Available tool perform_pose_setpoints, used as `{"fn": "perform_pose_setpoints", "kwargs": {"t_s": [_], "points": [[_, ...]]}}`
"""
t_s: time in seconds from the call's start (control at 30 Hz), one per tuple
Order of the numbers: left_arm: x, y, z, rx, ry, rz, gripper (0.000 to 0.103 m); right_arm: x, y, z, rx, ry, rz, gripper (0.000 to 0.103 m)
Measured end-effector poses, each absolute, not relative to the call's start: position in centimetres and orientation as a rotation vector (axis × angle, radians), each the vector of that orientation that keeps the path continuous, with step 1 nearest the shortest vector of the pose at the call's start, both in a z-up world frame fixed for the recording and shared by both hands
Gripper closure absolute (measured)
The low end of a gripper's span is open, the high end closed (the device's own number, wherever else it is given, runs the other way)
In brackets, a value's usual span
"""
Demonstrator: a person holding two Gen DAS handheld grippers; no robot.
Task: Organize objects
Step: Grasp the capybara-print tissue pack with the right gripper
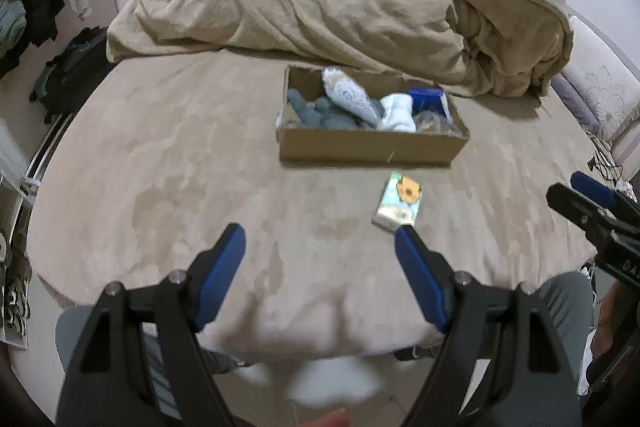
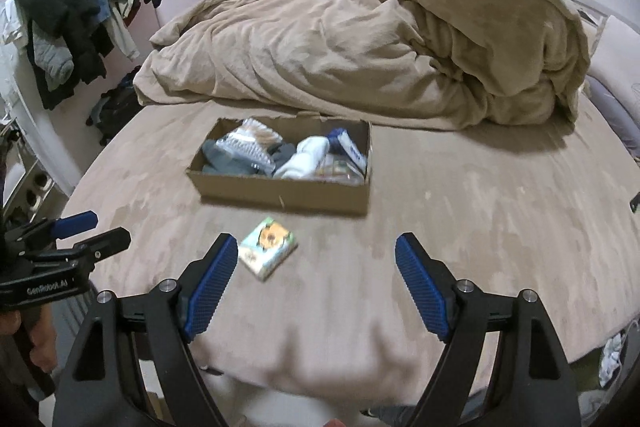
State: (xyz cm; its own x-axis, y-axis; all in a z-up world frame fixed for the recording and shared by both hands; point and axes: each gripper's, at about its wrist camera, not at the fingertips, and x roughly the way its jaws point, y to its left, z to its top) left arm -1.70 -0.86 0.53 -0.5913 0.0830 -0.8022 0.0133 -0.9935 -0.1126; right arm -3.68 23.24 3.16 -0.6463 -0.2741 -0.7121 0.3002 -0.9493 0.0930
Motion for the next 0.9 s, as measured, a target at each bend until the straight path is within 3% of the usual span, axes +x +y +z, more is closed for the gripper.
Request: {"fn": "perform_pose_setpoints", "kwargs": {"t_s": [0.5,0.9], "points": [[0.6,-1.5,-1.7,-1.499,-0.124,2.748,0.025,-0.1,22.5,1.0,1.171,0.088,-2.558,0.019],[-1.7,-4.1,-5.0,-1.563,-0.188,2.756,0.025,-5.0,19.2,-2.5,1.248,0.053,-2.482,0.019]]}}
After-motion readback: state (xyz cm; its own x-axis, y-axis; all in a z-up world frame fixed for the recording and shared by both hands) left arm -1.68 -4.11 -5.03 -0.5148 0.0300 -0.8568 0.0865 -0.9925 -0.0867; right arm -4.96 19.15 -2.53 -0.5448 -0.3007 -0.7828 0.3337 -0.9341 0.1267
